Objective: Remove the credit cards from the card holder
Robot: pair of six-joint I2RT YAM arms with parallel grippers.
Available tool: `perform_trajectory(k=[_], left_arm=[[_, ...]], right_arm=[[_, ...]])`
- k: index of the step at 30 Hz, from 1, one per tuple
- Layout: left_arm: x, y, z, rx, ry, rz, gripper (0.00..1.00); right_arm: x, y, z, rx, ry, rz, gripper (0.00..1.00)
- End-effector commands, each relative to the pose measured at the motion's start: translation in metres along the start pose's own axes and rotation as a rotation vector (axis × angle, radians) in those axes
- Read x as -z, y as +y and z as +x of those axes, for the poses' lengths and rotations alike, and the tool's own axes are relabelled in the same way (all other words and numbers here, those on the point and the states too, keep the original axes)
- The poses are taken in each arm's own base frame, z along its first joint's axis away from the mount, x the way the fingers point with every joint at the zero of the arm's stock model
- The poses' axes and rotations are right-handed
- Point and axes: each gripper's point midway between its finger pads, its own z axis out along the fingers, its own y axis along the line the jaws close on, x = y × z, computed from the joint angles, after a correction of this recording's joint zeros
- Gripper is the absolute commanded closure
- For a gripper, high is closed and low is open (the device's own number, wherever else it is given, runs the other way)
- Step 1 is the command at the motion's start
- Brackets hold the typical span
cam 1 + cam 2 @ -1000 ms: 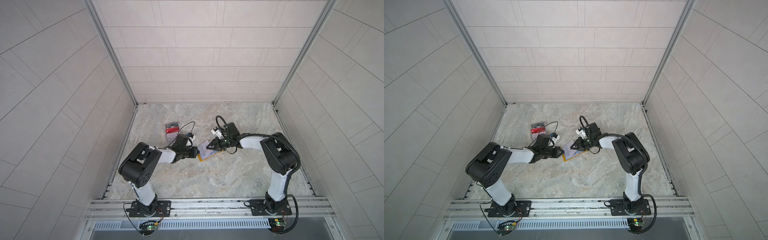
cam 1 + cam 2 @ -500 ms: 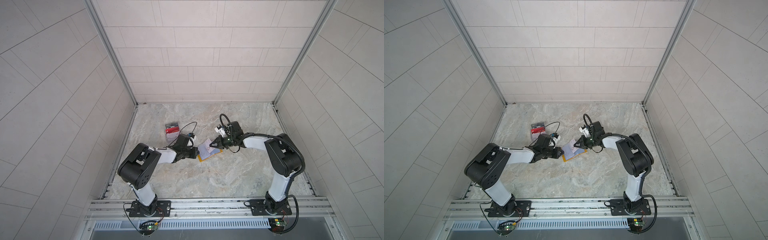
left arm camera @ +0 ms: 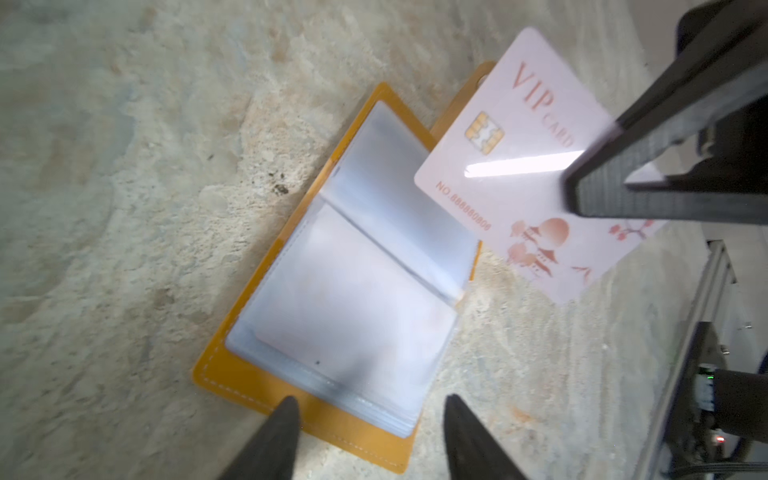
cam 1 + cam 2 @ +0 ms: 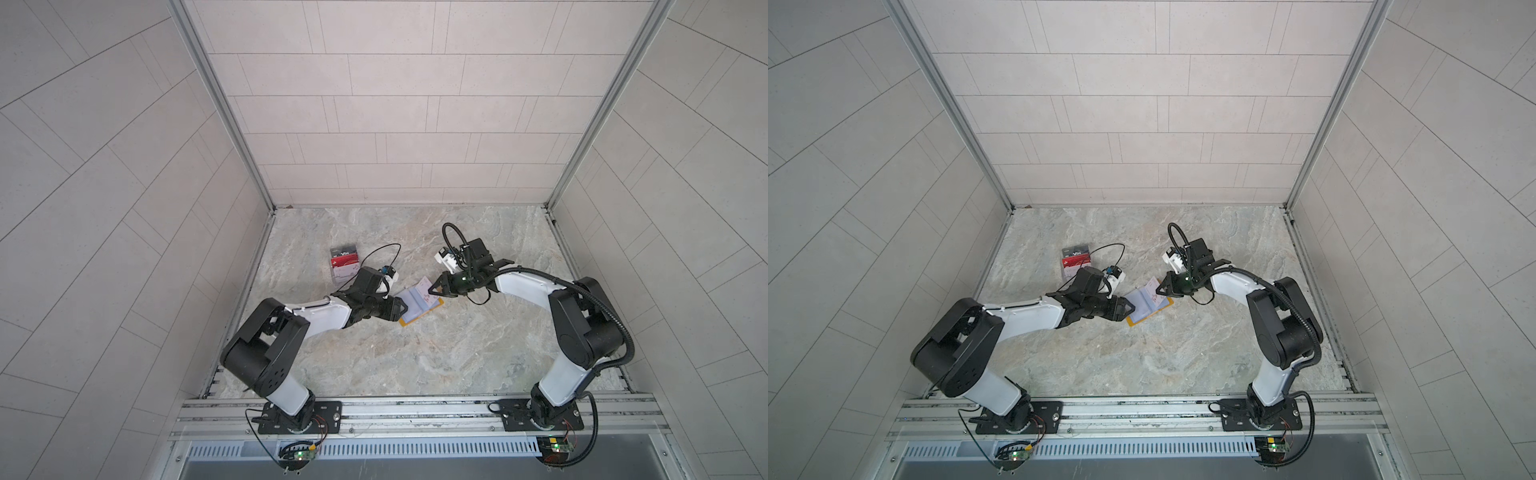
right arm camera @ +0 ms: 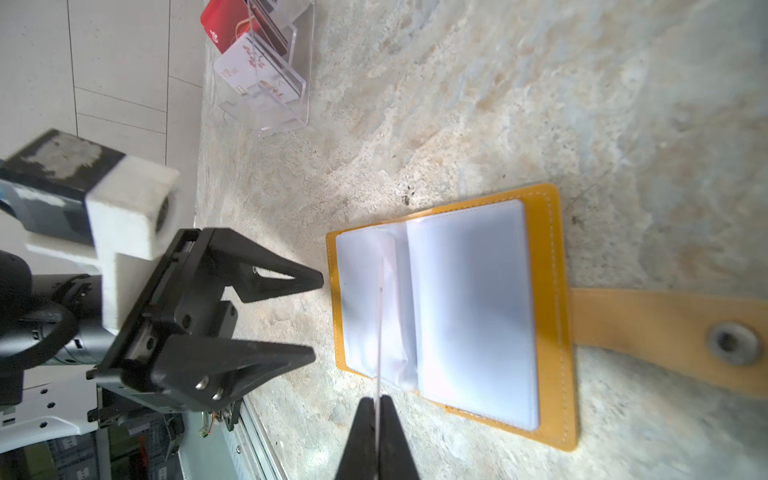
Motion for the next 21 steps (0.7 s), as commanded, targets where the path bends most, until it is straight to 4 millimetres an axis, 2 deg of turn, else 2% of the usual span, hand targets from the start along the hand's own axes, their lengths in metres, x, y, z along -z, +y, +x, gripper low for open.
perform_trajectory(k=[1, 7, 12, 13, 15, 21], left_arm=[[0.015, -0.023, -0.021, -0.047, -0.051, 0.067, 0.27], [0.042, -0.053, -0.047, -0.061, -0.138, 0.203, 0.22], [0.066, -0.085, -0.056, -0.085, -0.159, 0.38, 0.22], [0.074, -0.08, -0.063, -0.077, -0.183, 0.385, 0.22], [0.084, -0.086, -0.066, -0.092, -0.196, 0.412, 0.22], [0.101, -0.101, -0.063, -0.124, -0.208, 0.468, 0.25]], right_arm=[[0.019, 0.016, -0.003, 0.127, -0.013, 0.001, 0.97], [0.044, 0.053, -0.001, 0.29, -0.039, -0.09, 0.97], [0.058, 0.093, 0.004, 0.38, -0.043, -0.256, 0.98], [0.061, 0.1, 0.005, 0.403, -0.044, -0.28, 0.98], [0.064, 0.111, 0.01, 0.449, -0.038, -0.316, 0.98], [0.075, 0.135, 0.023, 0.504, -0.025, -0.429, 1.0]])
